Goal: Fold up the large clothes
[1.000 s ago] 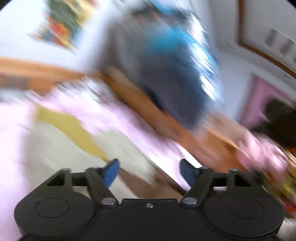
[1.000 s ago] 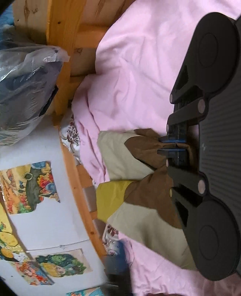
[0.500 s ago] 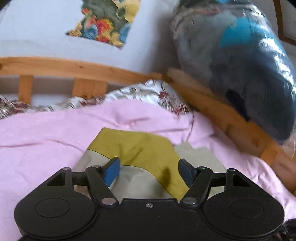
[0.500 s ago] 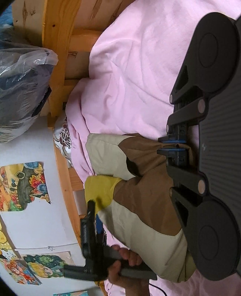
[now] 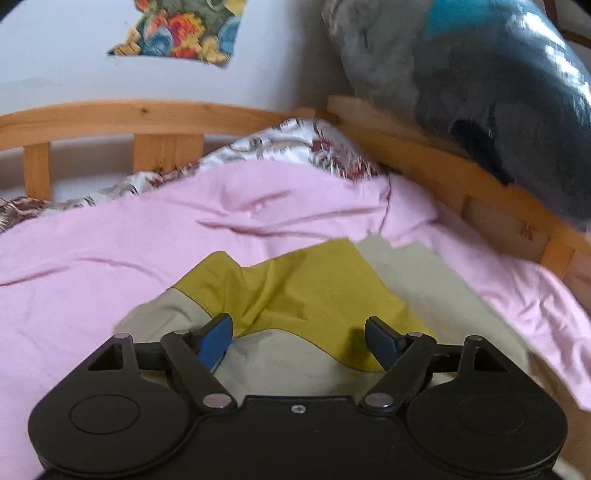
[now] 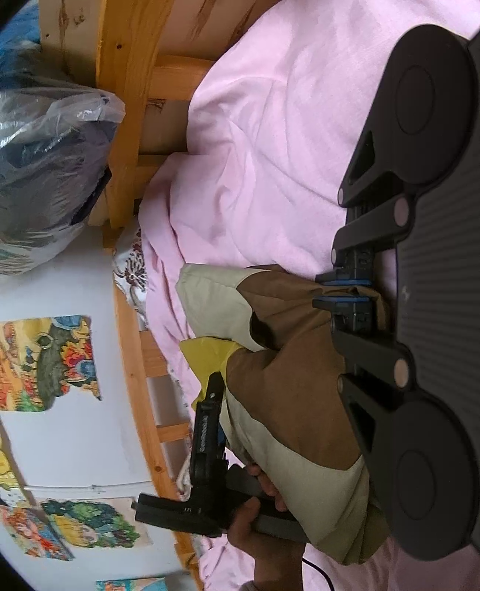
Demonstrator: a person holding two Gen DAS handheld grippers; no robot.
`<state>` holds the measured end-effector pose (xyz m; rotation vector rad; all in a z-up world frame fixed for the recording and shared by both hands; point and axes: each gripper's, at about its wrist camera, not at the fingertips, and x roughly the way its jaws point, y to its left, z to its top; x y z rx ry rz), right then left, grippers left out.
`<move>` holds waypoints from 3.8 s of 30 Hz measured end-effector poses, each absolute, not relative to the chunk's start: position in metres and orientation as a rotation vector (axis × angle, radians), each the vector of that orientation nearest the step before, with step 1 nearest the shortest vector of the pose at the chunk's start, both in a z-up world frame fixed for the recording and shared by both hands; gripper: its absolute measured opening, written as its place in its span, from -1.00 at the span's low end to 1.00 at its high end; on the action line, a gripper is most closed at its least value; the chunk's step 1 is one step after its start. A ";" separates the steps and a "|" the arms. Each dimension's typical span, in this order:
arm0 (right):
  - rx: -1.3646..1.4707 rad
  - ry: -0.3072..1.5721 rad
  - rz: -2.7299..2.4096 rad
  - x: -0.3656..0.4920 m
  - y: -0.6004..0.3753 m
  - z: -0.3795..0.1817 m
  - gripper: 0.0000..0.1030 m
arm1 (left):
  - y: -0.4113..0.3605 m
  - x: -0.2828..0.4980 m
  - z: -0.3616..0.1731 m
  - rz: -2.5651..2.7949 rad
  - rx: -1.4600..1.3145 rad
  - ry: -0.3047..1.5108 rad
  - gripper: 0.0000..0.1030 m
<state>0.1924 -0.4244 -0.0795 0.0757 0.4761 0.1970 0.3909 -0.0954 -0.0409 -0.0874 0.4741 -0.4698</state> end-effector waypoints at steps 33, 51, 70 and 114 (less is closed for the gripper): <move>-0.107 0.418 0.179 0.176 -0.384 -0.091 0.42 | -0.048 0.244 -0.074 -0.307 -0.218 0.701 0.99; -0.118 0.402 0.174 0.175 -0.382 -0.093 0.44 | -0.049 0.244 -0.072 -0.307 -0.212 0.694 0.99; -0.115 0.400 0.175 0.175 -0.381 -0.094 0.47 | -0.047 0.244 -0.074 -0.319 -0.222 0.692 0.99; -0.047 0.528 0.298 0.365 -0.385 -0.029 -0.91 | -0.041 0.272 -0.076 -0.468 -0.235 0.751 0.99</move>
